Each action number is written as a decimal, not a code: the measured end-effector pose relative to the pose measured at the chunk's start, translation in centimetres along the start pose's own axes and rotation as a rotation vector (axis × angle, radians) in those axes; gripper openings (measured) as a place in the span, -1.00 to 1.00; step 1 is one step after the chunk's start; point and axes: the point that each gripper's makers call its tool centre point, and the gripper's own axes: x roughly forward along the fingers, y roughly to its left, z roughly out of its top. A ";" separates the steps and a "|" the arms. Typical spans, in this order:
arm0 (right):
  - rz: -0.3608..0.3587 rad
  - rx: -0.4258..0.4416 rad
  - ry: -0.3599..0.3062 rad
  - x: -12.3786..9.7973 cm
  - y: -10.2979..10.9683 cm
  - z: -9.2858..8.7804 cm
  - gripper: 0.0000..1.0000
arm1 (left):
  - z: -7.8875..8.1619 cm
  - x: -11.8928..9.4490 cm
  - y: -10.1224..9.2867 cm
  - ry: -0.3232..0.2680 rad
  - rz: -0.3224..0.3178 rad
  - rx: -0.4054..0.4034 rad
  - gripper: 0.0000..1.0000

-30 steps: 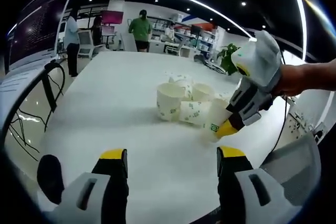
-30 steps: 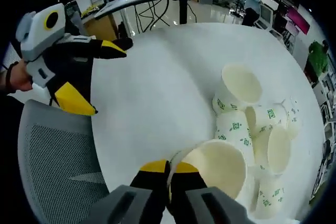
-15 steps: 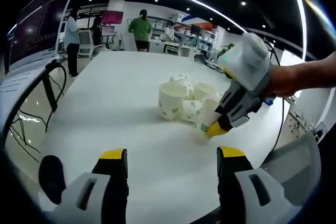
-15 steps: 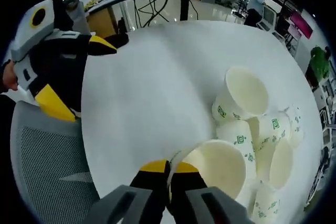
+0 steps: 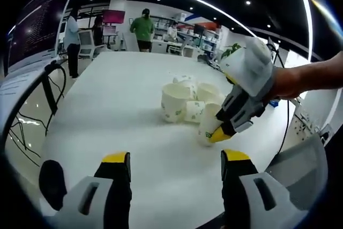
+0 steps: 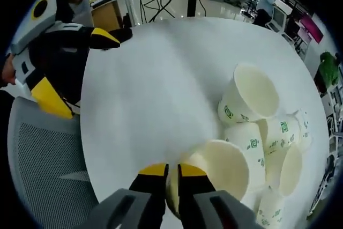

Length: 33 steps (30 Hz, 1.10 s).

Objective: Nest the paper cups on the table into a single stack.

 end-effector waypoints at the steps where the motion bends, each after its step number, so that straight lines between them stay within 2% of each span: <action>1: -0.003 0.003 0.000 0.0 -0.1 -0.1 -0.90 | 0.0 0.1 0.0 0.001 -0.002 0.002 0.34; 8: 0.011 0.036 -0.025 -0.3 -0.3 -0.2 -0.79 | 0.1 0.1 -0.3 0.000 -0.007 0.003 0.34; 13: 0.031 0.069 -0.043 -0.7 0.0 -0.5 -0.63 | 0.0 0.1 -0.3 0.000 -0.009 0.003 0.34; 22: 0.048 0.081 -0.086 -1.6 0.1 -0.2 -0.54 | 0.1 0.2 -0.5 -0.003 -0.013 0.006 0.34; 25: 0.053 0.078 -0.105 -2.2 0.0 -0.1 -0.47 | 0.2 0.1 -0.8 -0.005 -0.015 0.008 0.34; 28: 0.093 0.080 -0.154 -3.2 0.5 0.5 -0.38 | 0.1 0.1 -0.8 -0.003 -0.017 0.010 0.34; 29: 0.093 0.090 -0.159 -4.4 0.7 0.2 -0.33 | 0.0 0.1 -0.8 0.000 -0.018 0.012 0.34; 32: 0.077 0.091 -0.164 -4.7 0.1 0.0 -0.27 | -0.3 0.3 -0.7 0.002 -0.021 0.012 0.35; 33: 0.071 0.091 -0.165 -4.4 -0.8 -0.1 -0.25 | -0.3 0.3 -0.8 0.003 -0.022 0.012 0.35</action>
